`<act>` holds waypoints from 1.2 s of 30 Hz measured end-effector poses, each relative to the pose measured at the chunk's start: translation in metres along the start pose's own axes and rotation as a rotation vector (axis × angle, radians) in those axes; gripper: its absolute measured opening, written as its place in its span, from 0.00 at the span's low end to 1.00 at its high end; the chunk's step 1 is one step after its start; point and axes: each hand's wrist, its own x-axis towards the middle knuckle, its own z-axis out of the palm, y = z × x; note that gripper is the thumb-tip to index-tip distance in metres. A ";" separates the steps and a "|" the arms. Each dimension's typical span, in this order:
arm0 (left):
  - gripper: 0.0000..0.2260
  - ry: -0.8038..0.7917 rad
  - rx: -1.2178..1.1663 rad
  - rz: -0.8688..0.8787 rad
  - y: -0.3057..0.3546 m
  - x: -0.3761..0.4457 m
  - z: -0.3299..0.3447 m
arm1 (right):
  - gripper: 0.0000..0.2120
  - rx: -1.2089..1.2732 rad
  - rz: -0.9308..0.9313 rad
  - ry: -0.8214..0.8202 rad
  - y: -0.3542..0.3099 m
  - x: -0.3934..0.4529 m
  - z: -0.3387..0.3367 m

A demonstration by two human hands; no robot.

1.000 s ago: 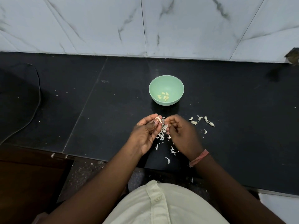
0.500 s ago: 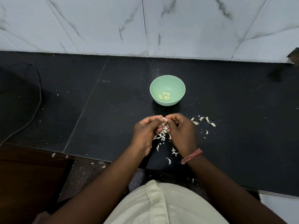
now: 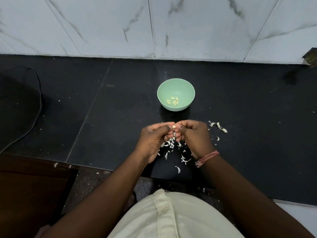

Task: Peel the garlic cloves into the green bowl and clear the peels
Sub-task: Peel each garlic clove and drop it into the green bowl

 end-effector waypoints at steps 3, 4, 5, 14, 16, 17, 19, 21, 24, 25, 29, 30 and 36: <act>0.07 -0.017 -0.007 -0.049 0.001 0.000 -0.001 | 0.09 0.105 0.075 -0.023 0.000 -0.001 -0.002; 0.08 -0.017 -0.025 -0.069 0.001 0.000 -0.002 | 0.08 0.123 0.090 -0.018 0.000 -0.001 -0.001; 0.09 -0.013 -0.044 -0.087 0.002 0.000 -0.002 | 0.07 0.137 0.101 -0.009 0.001 -0.002 -0.001; 0.09 -0.048 -0.026 -0.072 -0.001 0.000 -0.005 | 0.08 0.243 0.252 0.030 -0.005 -0.003 0.001; 0.09 -0.062 0.037 -0.004 0.000 0.000 -0.006 | 0.08 0.275 0.290 0.015 -0.009 -0.004 0.003; 0.10 -0.065 0.070 0.028 0.000 0.000 -0.006 | 0.08 0.282 0.300 0.000 -0.011 -0.005 0.003; 0.11 -0.066 0.131 0.067 0.001 -0.001 -0.007 | 0.08 0.295 0.301 -0.015 -0.013 -0.006 0.003; 0.10 -0.054 0.160 0.088 0.002 -0.001 -0.005 | 0.08 0.257 0.258 -0.007 -0.013 -0.005 0.002; 0.09 -0.018 0.034 0.055 0.000 -0.001 -0.001 | 0.06 -0.086 -0.046 0.081 -0.005 -0.004 0.002; 0.09 -0.011 -0.017 0.037 0.000 0.000 0.000 | 0.06 -0.220 -0.190 0.131 -0.002 -0.004 0.002; 0.10 0.026 -0.116 0.006 0.001 0.004 0.003 | 0.10 -0.630 -0.594 0.251 0.007 -0.012 0.004; 0.10 0.037 -0.117 0.008 0.002 0.004 0.004 | 0.11 -0.683 -0.628 0.247 0.008 -0.011 0.004; 0.08 0.025 -0.093 0.013 0.001 0.003 0.006 | 0.09 -0.708 -0.624 0.223 0.007 -0.003 0.007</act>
